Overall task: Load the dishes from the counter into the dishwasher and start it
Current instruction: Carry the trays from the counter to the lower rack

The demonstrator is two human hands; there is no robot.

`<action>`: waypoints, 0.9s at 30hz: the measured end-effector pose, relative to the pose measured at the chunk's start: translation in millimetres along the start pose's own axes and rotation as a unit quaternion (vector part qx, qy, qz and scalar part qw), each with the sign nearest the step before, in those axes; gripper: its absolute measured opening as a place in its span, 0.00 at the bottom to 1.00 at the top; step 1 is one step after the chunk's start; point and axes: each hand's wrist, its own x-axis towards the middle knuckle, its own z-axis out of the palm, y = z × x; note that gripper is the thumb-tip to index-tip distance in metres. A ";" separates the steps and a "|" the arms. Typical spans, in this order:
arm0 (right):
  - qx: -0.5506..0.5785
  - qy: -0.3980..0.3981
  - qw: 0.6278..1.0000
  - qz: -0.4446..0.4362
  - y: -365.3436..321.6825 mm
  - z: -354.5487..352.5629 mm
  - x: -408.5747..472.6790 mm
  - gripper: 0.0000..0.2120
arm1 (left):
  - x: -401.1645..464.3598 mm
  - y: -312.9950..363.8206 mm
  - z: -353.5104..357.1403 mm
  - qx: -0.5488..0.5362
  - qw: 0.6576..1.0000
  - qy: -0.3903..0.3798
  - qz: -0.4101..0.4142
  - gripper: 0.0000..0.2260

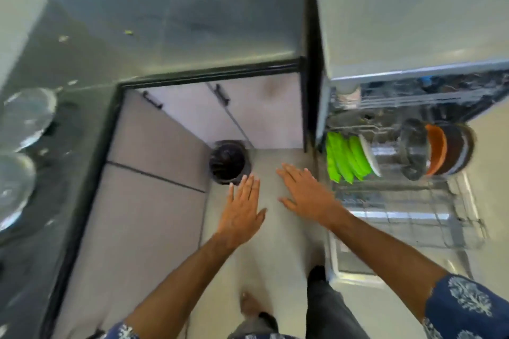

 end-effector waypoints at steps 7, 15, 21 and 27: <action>-0.066 -0.013 0.988 -0.139 -191.1 4.5 35.0 0.35 | -176.4 -126.5 -6.4 -0.062 0.979 0.074 -0.182 0.35; -0.028 -0.056 0.962 -0.264 -400.8 86.4 56.4 0.33 | -386.5 -239.3 30.5 -0.079 0.916 0.163 -0.358 0.33; 0.028 -0.151 0.936 -0.315 -528.9 135.3 50.5 0.25 | -507.9 -300.8 62.0 -0.134 0.789 0.214 -0.561 0.27; 0.170 -0.286 0.927 -0.174 -620.3 176.5 50.6 0.28 | -577.2 -341.0 87.2 -0.297 0.609 0.193 -0.710 0.33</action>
